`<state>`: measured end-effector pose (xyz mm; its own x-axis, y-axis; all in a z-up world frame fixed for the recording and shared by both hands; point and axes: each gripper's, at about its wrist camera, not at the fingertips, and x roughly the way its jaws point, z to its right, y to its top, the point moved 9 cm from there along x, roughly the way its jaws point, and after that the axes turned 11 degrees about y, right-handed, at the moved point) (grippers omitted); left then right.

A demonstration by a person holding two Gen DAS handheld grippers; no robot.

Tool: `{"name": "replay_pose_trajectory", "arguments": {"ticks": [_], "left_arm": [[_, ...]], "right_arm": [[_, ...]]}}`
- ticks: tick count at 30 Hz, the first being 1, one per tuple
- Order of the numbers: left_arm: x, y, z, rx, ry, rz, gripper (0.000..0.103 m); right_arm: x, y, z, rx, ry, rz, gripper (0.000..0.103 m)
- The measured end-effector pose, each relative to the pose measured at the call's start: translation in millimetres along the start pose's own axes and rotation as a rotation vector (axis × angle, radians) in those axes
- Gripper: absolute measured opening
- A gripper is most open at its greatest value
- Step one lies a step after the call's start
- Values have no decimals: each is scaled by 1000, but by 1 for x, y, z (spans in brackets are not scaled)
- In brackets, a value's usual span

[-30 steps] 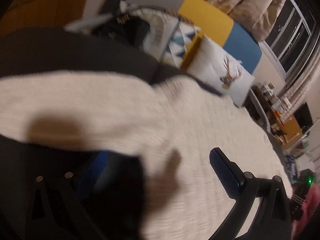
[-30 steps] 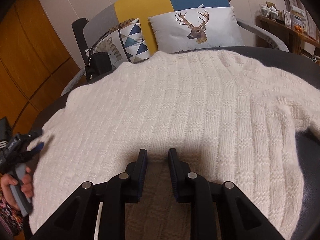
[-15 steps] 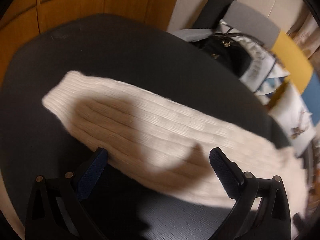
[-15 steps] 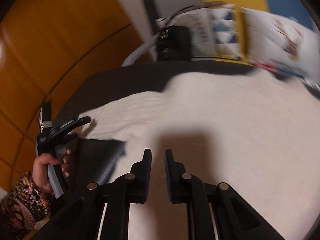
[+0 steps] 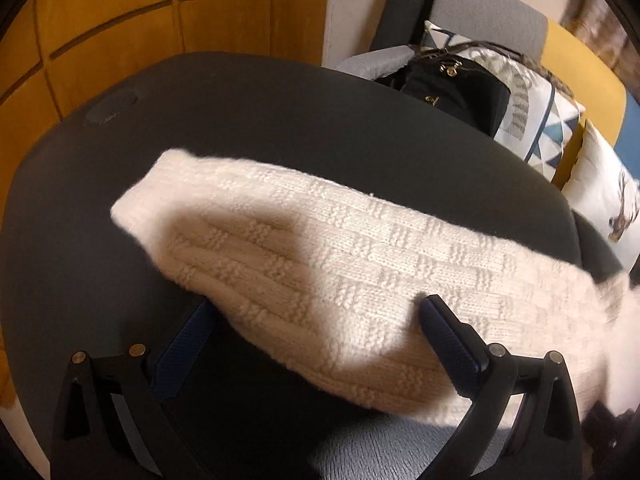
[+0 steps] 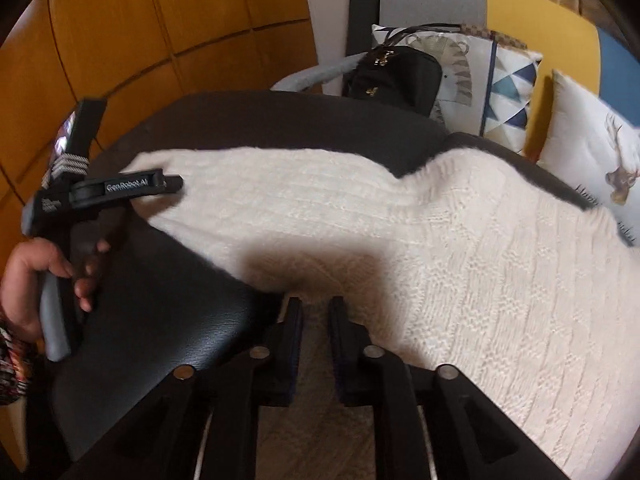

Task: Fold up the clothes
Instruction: 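Release the folded sweater with the right gripper and withdraw both grippers, then close the right gripper on the cuff of a sweater sleeve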

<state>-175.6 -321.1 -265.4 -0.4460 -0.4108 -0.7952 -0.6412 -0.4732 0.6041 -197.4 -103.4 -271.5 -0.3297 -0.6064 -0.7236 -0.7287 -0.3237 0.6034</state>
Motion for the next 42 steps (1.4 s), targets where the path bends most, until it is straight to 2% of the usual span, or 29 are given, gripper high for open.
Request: {"name": "replay_pose_trajectory", "arguments": {"ticks": [1,3,4,6,8,9,11,13,16,19,21,23,24,27,29,31,33,35,40,42], "left_arm": [[-7,2,-4,-28,6,20,103],[-34,4,-16,-103,19,117,103],[-50,3,-17,-139,4,168,103],[-77,-1,-7,-175,-65,236,103],[-99,-12,19,-140,-156,255,103],[-106,-19,38,-100,-197,240,103],[-120,-39,78,-17,-279,200,103],[-135,-62,121,73,-368,162,103],[-153,-91,169,179,-423,144,103],[-155,-114,199,296,-375,129,103],[-145,-131,210,389,-303,126,103],[-126,-148,211,474,-238,69,103],[-121,-148,212,465,-265,28,103],[-116,-143,207,413,-305,-6,103],[-115,-143,206,406,-310,-8,103],[-114,-143,207,409,-307,-3,103],[-113,-143,206,410,-305,1,103],[-114,-143,206,409,-306,1,103],[-112,-144,205,414,-306,1,103],[-111,-144,206,414,-306,2,103]], "right_arm": [[-10,0,2,64,53,27,20],[-34,0,10,148,90,130,20],[-52,-3,21,202,93,184,20],[-72,-18,41,275,62,193,20],[-90,-38,56,340,55,199,20],[-100,-47,64,365,51,191,20],[-120,-79,82,411,-14,132,21],[-137,-98,89,408,-57,124,21],[-161,-123,92,408,-100,152,21],[-168,-135,91,404,-120,181,23],[-166,-140,94,387,-133,195,23],[-167,-143,95,388,-127,210,23],[-169,-143,97,410,-100,224,24],[-179,-143,101,480,-26,278,24],[-205,-148,109,569,23,387,24],[-242,-166,128,644,8,481,26],[-277,-190,152,709,-56,527,27],[-324,-228,190,823,-169,568,28],[-458,-347,284,1118,-406,730,29],[-494,-386,313,1215,-449,797,30]]}}
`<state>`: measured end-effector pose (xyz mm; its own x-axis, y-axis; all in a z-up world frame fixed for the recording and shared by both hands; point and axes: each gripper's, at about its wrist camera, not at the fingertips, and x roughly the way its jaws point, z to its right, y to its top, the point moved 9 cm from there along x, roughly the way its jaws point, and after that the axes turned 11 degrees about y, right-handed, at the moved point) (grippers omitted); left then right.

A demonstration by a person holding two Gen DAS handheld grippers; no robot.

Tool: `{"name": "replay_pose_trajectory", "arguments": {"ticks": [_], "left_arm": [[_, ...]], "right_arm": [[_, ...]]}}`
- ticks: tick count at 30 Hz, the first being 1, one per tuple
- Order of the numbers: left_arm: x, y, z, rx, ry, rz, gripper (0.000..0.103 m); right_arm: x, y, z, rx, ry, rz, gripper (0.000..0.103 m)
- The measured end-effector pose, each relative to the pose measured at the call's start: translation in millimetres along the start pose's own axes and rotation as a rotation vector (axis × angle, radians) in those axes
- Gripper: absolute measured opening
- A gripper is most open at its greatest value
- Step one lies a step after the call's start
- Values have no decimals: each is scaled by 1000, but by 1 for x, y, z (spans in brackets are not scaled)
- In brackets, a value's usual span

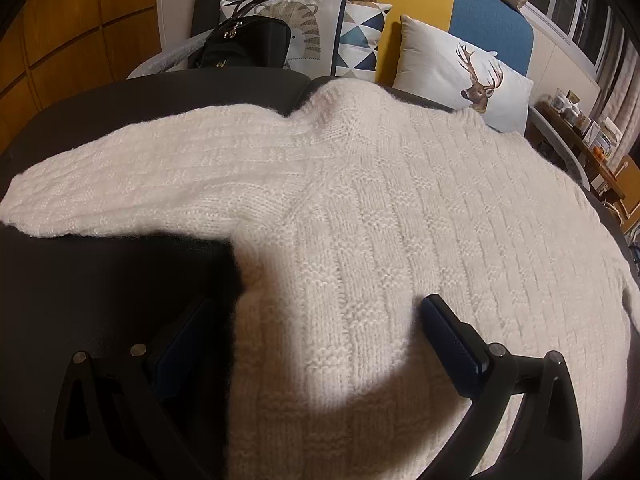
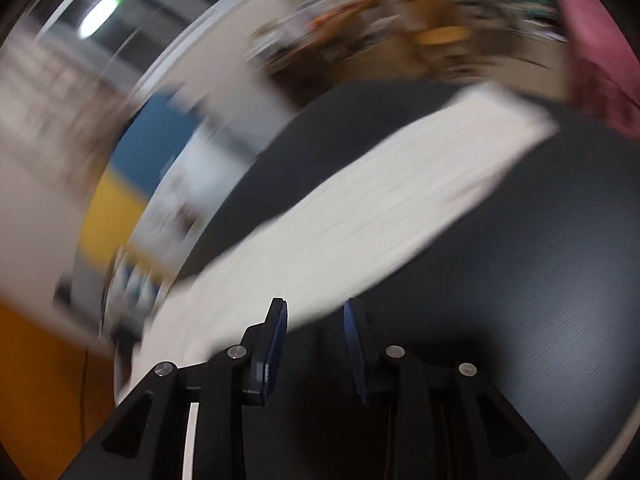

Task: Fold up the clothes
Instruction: 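Close the right gripper on the cuff of a sweater sleeve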

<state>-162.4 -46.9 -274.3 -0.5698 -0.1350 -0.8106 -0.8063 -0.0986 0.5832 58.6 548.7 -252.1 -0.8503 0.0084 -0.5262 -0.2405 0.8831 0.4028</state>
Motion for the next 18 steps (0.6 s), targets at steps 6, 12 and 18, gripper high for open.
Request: {"name": "replay_pose_trajectory", "arguments": {"ticks": [6,12,18], "left_arm": [[2,1,1,1,2,1,103],[1,1,1,8,9,8,103],[1,1,-1,9,7,11,103]], "right_arm": [[-23,73,98,283,0,121,30],[-8,91,103,353,56,176,30],[-2,90,96,381,8,200,30]]}}
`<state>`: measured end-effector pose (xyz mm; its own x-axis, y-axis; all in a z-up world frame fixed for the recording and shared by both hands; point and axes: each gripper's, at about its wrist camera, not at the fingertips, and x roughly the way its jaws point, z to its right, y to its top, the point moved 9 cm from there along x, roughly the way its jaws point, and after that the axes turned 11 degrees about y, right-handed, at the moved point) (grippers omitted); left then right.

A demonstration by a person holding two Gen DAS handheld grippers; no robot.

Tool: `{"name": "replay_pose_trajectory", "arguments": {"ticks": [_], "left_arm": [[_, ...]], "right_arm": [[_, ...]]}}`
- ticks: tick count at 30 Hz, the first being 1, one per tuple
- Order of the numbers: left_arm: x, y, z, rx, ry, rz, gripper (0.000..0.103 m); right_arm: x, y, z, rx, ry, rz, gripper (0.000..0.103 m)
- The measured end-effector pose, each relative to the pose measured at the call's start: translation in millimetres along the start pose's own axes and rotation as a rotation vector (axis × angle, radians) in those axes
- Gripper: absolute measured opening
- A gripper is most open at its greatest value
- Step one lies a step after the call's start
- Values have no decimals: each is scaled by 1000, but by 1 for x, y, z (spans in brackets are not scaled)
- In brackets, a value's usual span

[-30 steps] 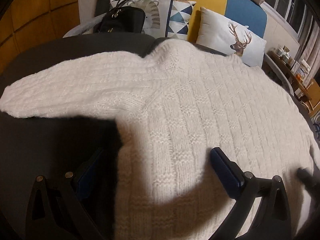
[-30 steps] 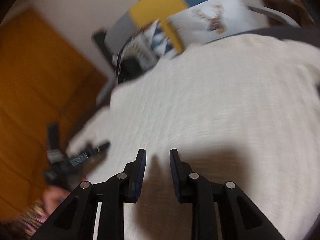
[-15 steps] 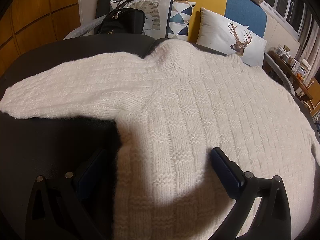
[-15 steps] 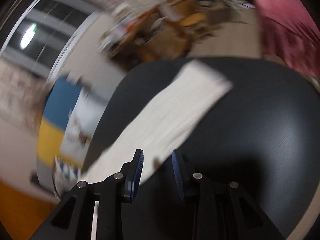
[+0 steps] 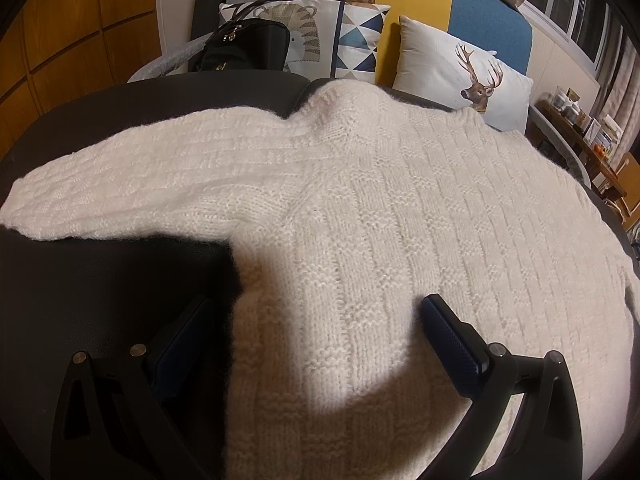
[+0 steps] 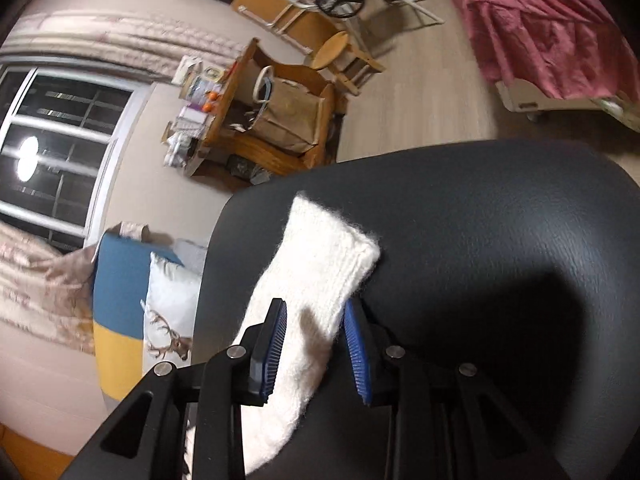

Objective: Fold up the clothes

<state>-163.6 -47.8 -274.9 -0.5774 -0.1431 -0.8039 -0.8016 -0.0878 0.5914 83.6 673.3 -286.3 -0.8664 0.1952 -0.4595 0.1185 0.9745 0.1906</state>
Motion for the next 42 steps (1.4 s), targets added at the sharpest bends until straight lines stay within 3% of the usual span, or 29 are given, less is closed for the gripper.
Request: {"name": "replay_pose_trajectory", "arguments": {"ticks": [10,16,27,29,30,33,38,42], "left_arm": [[0,-1,0,2,-2,4,103],[0,0,0,6,1,6,103],[-2,0,2,27,31,19,103],[-1,0,2,25,28,17,103],[-1,0,2,24,26,17,103],[-1,1,2,26,29,19,103],[-1,0,2,26,28,19,103],[-1,0,2,25,28,19,103]], "right_arm": [[3,-2,-3,-63,-120,-13,30],[4,0,-2,-49,-95,4,30],[9,-1,-8,-118,-137,2,28],[10,0,-9,-134,-150,-1,25],[11,0,-9,-146,-159,-3,19],[12,3,-5,-158,-146,-11,7],[11,2,-15,-182,-110,-24,6],[10,-8,-58,-287,-52,-31,6]]}}
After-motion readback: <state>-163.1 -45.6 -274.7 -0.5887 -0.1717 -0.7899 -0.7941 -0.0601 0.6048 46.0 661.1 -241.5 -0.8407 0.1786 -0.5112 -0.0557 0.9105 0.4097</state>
